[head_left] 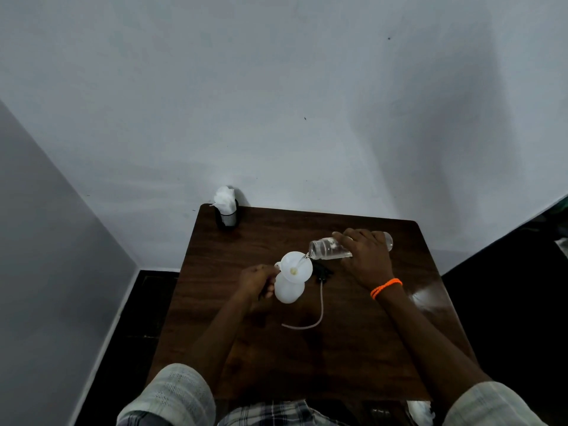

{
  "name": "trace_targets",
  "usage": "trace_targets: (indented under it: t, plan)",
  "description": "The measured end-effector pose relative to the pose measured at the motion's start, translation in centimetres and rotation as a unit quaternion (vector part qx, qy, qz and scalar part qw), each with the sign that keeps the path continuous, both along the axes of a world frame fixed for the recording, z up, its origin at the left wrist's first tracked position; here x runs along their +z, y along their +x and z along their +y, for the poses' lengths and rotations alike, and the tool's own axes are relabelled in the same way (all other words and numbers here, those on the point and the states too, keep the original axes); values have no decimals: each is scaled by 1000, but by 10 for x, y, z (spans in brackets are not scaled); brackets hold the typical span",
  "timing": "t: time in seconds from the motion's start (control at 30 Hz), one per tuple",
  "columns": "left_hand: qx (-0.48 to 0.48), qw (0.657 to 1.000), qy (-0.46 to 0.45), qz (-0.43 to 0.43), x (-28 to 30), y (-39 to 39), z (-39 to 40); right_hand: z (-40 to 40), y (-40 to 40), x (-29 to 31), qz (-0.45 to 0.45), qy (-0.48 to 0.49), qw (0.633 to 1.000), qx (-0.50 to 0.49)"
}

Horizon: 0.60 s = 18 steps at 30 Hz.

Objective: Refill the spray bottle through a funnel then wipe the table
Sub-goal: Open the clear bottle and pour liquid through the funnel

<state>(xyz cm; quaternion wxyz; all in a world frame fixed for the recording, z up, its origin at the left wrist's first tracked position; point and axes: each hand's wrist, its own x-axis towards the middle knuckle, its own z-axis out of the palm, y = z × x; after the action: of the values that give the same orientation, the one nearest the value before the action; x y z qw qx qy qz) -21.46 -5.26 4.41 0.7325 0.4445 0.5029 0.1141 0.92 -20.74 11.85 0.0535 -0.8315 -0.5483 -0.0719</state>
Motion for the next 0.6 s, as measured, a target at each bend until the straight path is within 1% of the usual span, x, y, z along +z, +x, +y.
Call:
trace_targets:
  t: [0.2, 0.4, 0.6]
  plan:
    - [3, 1000, 1, -5, -4, 1, -1, -1, 0, 1, -7, -1, 1000, -1]
    - [11, 1000, -7, -8, -8, 2, -2, -3, -1, 1, -2, 21, 1000, 4]
    - [9, 1000, -5, -5, -9, 2, -2, -3, 1, -2, -4, 11, 1000, 1]
